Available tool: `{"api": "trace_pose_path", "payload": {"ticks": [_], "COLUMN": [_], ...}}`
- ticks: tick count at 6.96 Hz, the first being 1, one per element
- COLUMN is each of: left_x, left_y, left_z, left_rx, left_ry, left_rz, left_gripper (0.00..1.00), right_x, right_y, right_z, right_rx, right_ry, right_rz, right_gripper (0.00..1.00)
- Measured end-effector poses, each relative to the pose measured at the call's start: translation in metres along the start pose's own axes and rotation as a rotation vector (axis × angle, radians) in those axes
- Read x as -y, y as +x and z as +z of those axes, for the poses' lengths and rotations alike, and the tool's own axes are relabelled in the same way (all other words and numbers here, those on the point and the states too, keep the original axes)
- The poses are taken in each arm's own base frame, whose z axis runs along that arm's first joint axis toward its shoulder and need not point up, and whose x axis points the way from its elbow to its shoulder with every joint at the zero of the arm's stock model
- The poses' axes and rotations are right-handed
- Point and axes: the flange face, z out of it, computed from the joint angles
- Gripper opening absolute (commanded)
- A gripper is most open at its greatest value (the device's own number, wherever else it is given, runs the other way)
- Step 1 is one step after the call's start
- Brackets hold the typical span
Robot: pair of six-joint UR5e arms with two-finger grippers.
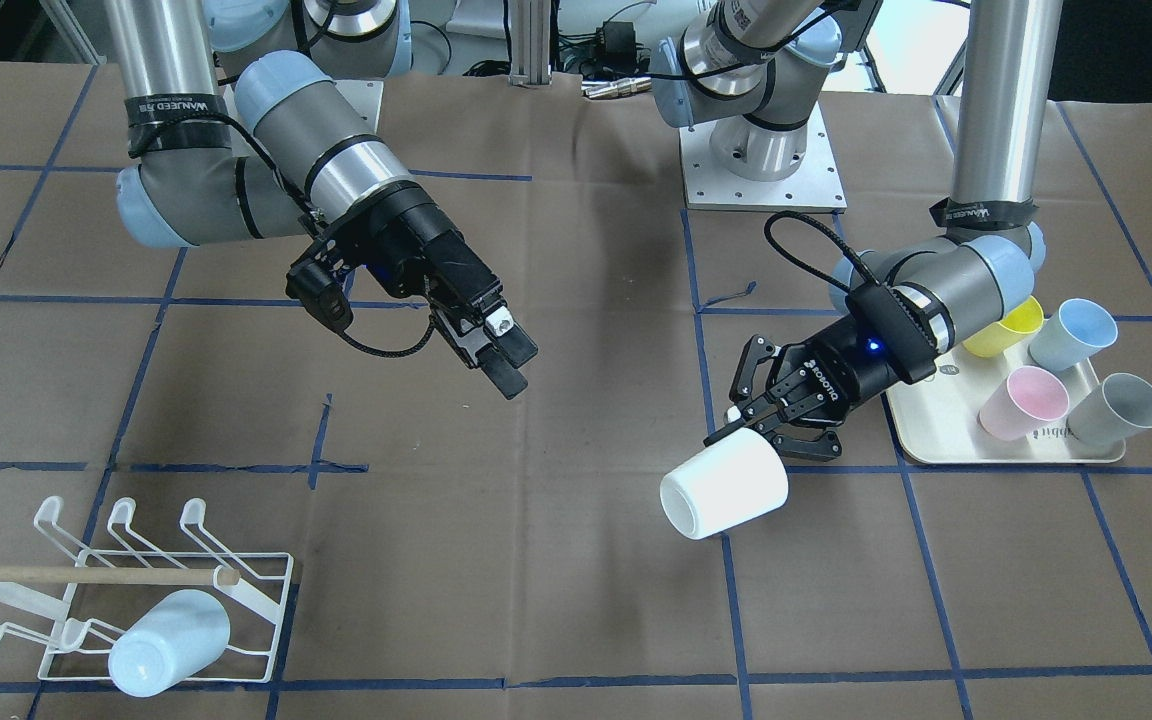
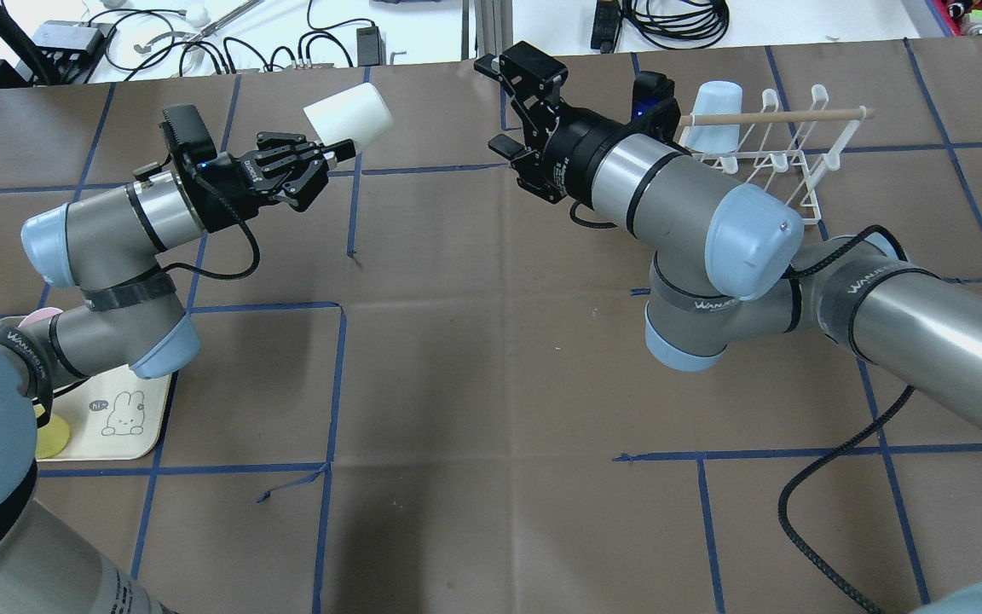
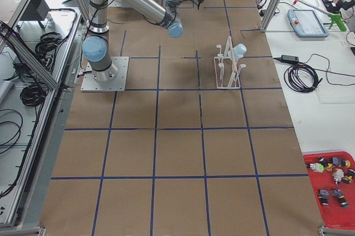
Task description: Transfer IKEA cup to right arm and place on rack
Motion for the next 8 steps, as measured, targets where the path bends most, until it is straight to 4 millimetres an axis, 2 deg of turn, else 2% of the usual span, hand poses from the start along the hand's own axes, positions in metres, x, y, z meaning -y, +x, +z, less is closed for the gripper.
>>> {"api": "trace_pose_path", "payload": {"ticks": [4, 6, 8], "left_x": [0.015, 0.016, 0.015], "left_y": [0.043, 0.063, 0.068], "left_z": [0.005, 0.012, 0.019], "left_rx": [0.112, 0.193, 0.213], "left_ry": [0.027, -0.008, -0.025], "left_rz": [-0.158, -0.2, -0.208], "left_gripper": [0.02, 0.03, 0.04], "right_x": [-0.019, -0.026, -0.037], "right_y": [0.009, 0.029, 0.044], "right_z": [0.011, 0.026, 0.044], "right_rx": [-0.003, -0.043, -0.064], "right_ry": [0.118, 0.109, 0.08], "right_rz": [-0.011, -0.002, -0.003], "right_gripper": [1.0, 1.0, 1.0]}}
